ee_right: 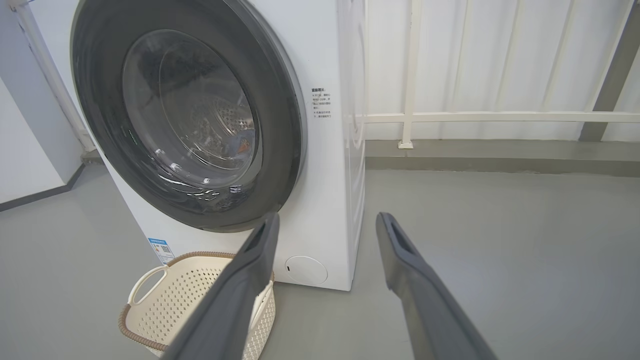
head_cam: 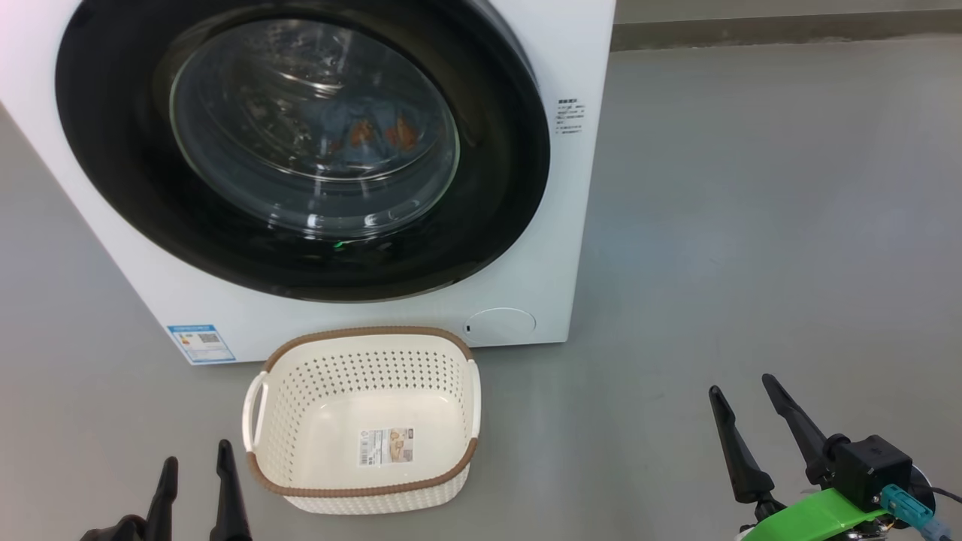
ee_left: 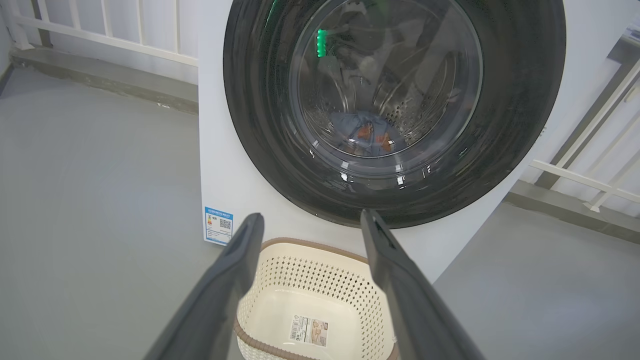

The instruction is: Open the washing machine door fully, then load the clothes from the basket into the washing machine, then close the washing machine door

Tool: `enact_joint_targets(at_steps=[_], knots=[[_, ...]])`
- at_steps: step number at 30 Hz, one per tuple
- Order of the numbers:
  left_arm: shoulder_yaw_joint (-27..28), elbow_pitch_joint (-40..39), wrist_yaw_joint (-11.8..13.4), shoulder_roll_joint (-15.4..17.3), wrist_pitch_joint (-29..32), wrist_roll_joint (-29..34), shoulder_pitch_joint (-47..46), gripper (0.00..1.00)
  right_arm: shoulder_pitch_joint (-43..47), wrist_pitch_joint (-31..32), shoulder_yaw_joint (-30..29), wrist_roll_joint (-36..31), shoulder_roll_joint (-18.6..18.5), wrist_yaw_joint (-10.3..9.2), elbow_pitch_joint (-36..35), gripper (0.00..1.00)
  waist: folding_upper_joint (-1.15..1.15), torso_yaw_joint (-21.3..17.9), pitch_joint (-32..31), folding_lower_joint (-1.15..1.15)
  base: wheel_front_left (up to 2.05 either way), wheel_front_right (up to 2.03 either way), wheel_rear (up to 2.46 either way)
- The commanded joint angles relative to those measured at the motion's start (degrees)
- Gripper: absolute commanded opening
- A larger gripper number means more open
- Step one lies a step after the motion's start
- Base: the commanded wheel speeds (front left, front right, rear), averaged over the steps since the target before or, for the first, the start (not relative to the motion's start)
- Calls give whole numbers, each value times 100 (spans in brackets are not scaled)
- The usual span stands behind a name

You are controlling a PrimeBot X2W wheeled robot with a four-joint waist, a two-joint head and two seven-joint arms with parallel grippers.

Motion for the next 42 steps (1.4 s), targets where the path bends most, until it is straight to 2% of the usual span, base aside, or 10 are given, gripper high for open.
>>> enact_joint_targets(at_steps=[1,20,21,28,32,36,42], knots=[[184,-154,43,99,-47,65,-99,100,-83,-12,146,-74,-26,-32,-121,100,0,53,0,0,0,0,0],[197,-228,87,99,-47,41,-26,100,-98,-12,194,-38,-5,-32,-118,100,0,247,-33,0,0,0,0],[11,-70,70,1,0,-9,17,0,-6,0,76,1,37,0,18,0,0,247,-33,0,0,0,0],[19,189,55,-67,92,-167,53,0,34,63,97,188,68,1,317,0,0,238,-32,2,0,0,0],[42,170,33,-62,158,-389,36,0,22,133,67,446,81,0,314,0,0,222,-41,13,0,0,0],[60,159,12,-57,220,-610,16,0,4,200,38,702,93,-1,322,0,0,206,-28,2,0,0,0],[91,142,-21,-48,315,-941,-23,0,-29,302,-8,1086,112,-2,331,0,0,184,-20,1,0,0,0]])
